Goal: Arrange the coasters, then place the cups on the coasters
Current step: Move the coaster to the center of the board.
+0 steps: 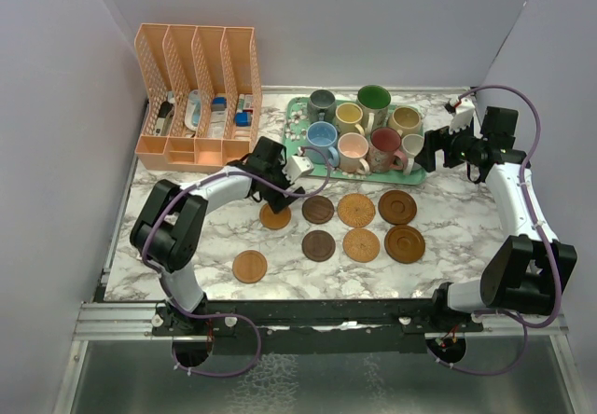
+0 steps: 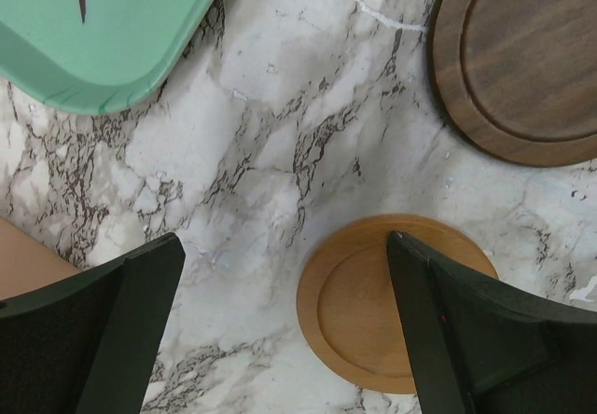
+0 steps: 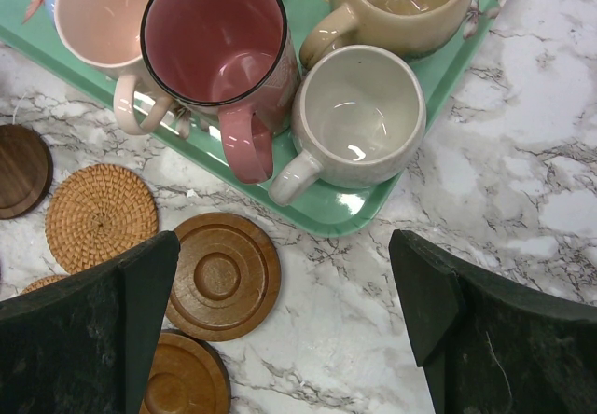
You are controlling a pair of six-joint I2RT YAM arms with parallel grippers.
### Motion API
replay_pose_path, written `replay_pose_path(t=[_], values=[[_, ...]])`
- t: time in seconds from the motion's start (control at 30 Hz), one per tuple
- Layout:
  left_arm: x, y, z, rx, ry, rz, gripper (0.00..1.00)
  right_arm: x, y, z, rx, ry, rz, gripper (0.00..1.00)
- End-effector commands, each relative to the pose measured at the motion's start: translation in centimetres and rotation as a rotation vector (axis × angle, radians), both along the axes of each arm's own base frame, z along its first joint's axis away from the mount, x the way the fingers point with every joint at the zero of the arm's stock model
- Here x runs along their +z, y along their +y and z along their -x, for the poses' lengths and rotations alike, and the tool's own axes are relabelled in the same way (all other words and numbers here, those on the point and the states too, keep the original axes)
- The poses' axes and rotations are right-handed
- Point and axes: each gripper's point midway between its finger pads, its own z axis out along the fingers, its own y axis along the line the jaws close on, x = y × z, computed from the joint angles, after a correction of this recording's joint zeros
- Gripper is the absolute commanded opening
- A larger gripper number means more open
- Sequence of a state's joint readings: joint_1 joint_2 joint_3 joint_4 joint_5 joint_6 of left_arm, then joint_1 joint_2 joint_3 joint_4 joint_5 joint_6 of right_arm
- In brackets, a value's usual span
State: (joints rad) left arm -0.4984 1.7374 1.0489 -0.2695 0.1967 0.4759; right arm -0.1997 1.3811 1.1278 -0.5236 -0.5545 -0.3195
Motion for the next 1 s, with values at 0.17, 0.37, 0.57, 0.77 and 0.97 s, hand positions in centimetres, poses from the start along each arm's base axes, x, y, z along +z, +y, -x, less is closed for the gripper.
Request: replay_pose_path(t=[0.17, 0.37, 0.57, 0.77, 0.97], values=[[-0.9, -1.7, -0.5, -0.012, 0.025, 0.024, 0.94, 0.1, -0.1, -0.1, 0.003, 0.005, 0.016, 0.97], [-0.9, -2.2, -0.3, -0.019, 0.032, 0.034, 0.94, 0.0, -0.1, -0.1, 0.002, 0.007, 0.016, 0.97], [-1.1, -2.5, -0.2, -0.020, 0.034, 0.036, 0.94, -0.1, -0.1, -0.1, 0.002, 0.011, 0.015, 0.97], [-0.7, -2.7, -0.7, -0.008, 0.019, 0.041, 0.94, -0.1, -0.1, -0.1, 0.002, 0.010, 0.015, 0.97], [-0.8, -2.3, -0.5, -0.008, 0.014, 0.027, 0.94, 0.0, -0.1, -0.1, 0.000, 0.009, 0.017, 0.97]])
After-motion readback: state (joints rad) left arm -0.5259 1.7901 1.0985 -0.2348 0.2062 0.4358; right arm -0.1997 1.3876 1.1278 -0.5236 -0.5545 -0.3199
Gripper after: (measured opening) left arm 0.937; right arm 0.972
